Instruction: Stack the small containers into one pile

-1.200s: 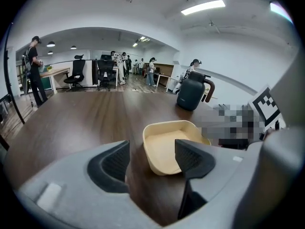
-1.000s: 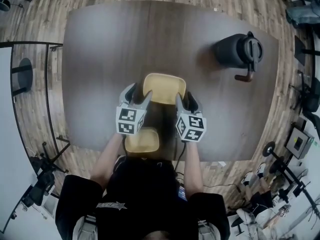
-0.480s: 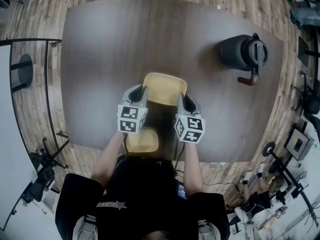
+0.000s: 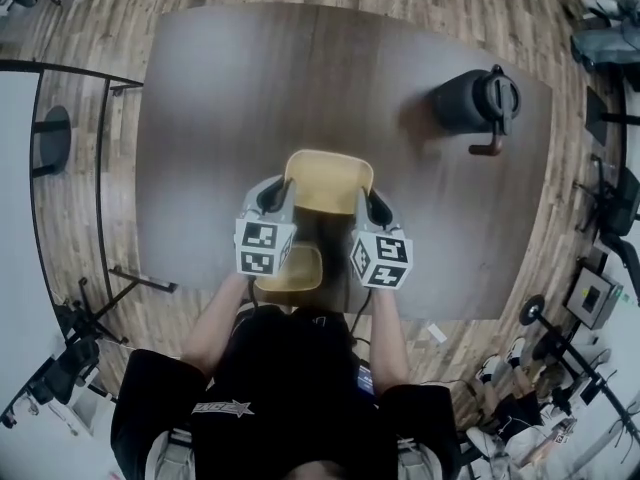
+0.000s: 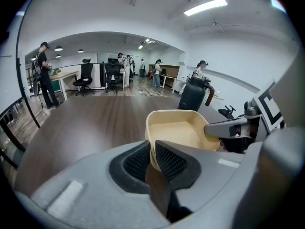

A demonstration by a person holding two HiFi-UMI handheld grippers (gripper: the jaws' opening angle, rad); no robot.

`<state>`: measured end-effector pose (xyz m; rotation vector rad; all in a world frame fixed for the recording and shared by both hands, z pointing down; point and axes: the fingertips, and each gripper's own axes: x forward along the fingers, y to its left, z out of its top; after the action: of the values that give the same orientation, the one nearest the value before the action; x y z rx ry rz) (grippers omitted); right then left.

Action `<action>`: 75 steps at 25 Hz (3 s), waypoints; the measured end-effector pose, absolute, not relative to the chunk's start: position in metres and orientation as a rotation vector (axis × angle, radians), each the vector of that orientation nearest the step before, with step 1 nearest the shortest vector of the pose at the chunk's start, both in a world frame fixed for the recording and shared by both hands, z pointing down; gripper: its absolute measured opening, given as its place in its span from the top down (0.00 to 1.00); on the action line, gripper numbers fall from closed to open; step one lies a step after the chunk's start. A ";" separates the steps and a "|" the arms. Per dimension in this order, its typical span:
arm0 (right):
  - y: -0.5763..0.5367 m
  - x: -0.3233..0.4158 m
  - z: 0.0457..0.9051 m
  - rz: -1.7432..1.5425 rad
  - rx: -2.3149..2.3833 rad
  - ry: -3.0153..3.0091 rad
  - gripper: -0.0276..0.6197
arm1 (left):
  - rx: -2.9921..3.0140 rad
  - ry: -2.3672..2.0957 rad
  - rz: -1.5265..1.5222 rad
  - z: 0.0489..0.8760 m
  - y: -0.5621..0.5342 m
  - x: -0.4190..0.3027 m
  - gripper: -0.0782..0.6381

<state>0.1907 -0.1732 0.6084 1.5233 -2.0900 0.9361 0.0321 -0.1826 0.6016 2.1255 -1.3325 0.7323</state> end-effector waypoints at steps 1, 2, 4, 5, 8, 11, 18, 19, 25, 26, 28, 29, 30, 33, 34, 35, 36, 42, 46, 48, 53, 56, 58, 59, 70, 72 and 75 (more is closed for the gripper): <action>-0.168 0.188 0.602 0.926 1.520 -2.098 0.89 | 2.129 -1.341 0.726 0.596 -0.177 0.029 0.83; -0.162 0.184 0.597 0.918 1.518 -2.105 0.89 | 2.131 -1.350 0.721 0.590 -0.170 0.025 0.83; -0.150 0.177 0.587 0.903 1.512 -2.117 0.89 | 2.128 -1.365 0.718 0.581 -0.158 0.018 0.83; -0.144 0.174 0.583 0.899 1.508 -2.121 0.89 | 2.126 -1.372 0.717 0.578 -0.152 0.015 0.83; -0.126 0.166 0.576 0.899 1.498 -2.127 0.89 | 2.122 -1.385 0.712 0.568 -0.133 0.008 0.83; -0.106 0.157 0.570 0.902 1.486 -2.137 0.89 | 2.120 -1.400 0.709 0.561 -0.112 -0.001 0.83; -0.058 0.135 0.564 0.883 1.455 -2.146 0.89 | 2.100 -1.432 0.717 0.556 -0.058 -0.023 0.83; -0.051 0.132 0.563 0.882 1.450 -2.145 0.89 | 2.097 -1.433 0.720 0.556 -0.050 -0.025 0.83; -0.015 0.119 0.568 0.878 1.413 -2.127 0.89 | 2.078 -1.430 0.763 0.564 -0.013 -0.039 0.82; -0.010 0.118 0.570 0.882 1.407 -2.120 0.89 | 2.074 -1.426 0.771 0.566 -0.007 -0.041 0.82; 0.000 0.115 0.575 0.891 1.396 -2.107 0.89 | 2.063 -1.416 0.788 0.571 0.003 -0.043 0.82; 0.004 0.114 0.577 0.896 1.390 -2.100 0.89 | 2.056 -1.410 0.798 0.574 0.007 -0.044 0.82; 0.009 0.114 0.581 0.901 1.383 -2.092 0.89 | 2.048 -1.404 0.808 0.578 0.012 -0.044 0.81; 0.022 0.113 0.590 0.913 1.364 -2.071 0.89 | 2.022 -1.382 0.846 0.590 0.026 -0.045 0.81; 0.025 0.113 0.592 0.915 1.359 -2.064 0.89 | 2.014 -1.376 0.858 0.593 0.030 -0.045 0.81; 0.028 0.113 0.594 0.917 1.355 -2.058 0.89 | 2.008 -1.372 0.865 0.595 0.034 -0.045 0.81; 0.031 0.113 0.596 0.920 1.350 -2.053 0.89 | 2.003 -1.371 0.869 0.597 0.038 -0.044 0.81; 0.043 0.115 0.613 0.956 1.315 -2.018 0.89 | 1.958 -1.356 0.909 0.613 0.055 -0.042 0.81; 0.040 0.113 0.619 0.962 1.289 -2.012 0.89 | 1.920 -1.353 0.940 0.623 0.056 -0.043 0.80; 0.038 0.111 0.623 0.947 1.277 -2.009 0.89 | 1.912 -1.361 0.949 0.627 0.055 -0.045 0.79; 0.038 0.111 0.633 0.932 1.260 -1.999 0.89 | 1.913 -1.357 0.966 0.633 0.053 -0.046 0.79; 0.036 0.112 0.632 0.882 1.277 -2.016 0.81 | 1.951 -1.352 0.958 0.632 0.051 -0.045 0.73; 0.035 0.114 0.630 0.878 1.308 -2.031 0.63 | 1.983 -1.347 0.894 0.626 0.047 -0.043 0.50; 0.034 0.116 0.630 0.889 1.327 -2.033 0.57 | 1.992 -1.347 0.858 0.622 0.045 -0.044 0.46; 0.028 0.130 0.610 0.869 1.418 -2.042 0.53 | 2.033 -1.403 0.805 0.602 0.036 -0.065 0.39; 0.026 0.132 0.600 0.841 1.441 -2.052 0.53 | 2.048 -1.427 0.796 0.593 0.032 -0.070 0.39; 0.019 0.140 0.576 0.769 1.493 -2.076 0.53 | 2.071 -1.489 0.749 0.570 0.020 -0.081 0.39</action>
<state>0.1398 0.0187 0.5758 1.4930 -2.0764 0.7690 -0.0813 0.0201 0.5704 2.0707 -1.4891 0.7494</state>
